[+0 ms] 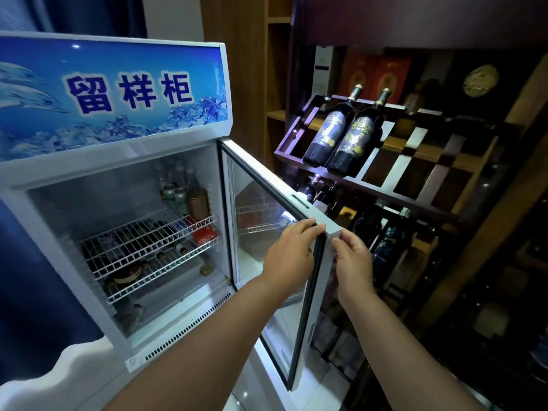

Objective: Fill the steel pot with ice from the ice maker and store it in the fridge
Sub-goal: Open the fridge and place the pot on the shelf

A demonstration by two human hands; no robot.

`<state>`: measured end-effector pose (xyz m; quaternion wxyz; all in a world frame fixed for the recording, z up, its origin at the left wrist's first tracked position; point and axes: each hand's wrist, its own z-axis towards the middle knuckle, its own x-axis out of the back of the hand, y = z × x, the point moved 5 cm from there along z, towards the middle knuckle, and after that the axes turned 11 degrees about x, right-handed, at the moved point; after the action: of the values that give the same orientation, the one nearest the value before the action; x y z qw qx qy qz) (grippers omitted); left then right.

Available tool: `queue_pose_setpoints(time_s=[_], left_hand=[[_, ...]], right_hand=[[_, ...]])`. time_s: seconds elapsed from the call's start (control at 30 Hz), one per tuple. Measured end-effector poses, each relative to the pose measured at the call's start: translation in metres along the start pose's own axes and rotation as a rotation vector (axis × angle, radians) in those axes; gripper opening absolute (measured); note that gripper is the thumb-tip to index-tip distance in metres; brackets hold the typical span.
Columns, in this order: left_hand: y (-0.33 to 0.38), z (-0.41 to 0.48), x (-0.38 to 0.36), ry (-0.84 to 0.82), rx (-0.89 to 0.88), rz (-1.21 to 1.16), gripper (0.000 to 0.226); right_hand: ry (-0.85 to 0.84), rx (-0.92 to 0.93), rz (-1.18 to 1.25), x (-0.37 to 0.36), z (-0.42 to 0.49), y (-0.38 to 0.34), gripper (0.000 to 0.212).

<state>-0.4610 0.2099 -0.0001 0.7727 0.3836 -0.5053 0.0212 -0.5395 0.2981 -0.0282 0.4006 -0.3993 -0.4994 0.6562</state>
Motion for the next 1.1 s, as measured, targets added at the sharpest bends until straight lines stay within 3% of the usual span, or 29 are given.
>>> queue_pose_setpoints(time_s=[0.2, 0.33, 0.53, 1.1], left_hand=[[-0.005, 0.002, -0.004, -0.059, 0.037, -0.121, 0.068], [-0.022, -0.004, 0.002, 0.015, 0.098, -0.246, 0.062], [-0.067, -0.026, 0.029, 0.125, 0.248, -0.335, 0.046], [-0.24, -0.187, 0.17, 0.505, 0.701, -0.362, 0.033]], right_hand=[[0.078, 0.139, -0.077, 0.005, 0.001, -0.015, 0.029], [0.068, 0.293, -0.118, -0.007, -0.006, -0.033, 0.028], [-0.162, 0.312, -0.052, -0.058, -0.029, -0.032, 0.024], [-0.788, 0.224, 0.015, -0.259, -0.194, -0.008, 0.021]])
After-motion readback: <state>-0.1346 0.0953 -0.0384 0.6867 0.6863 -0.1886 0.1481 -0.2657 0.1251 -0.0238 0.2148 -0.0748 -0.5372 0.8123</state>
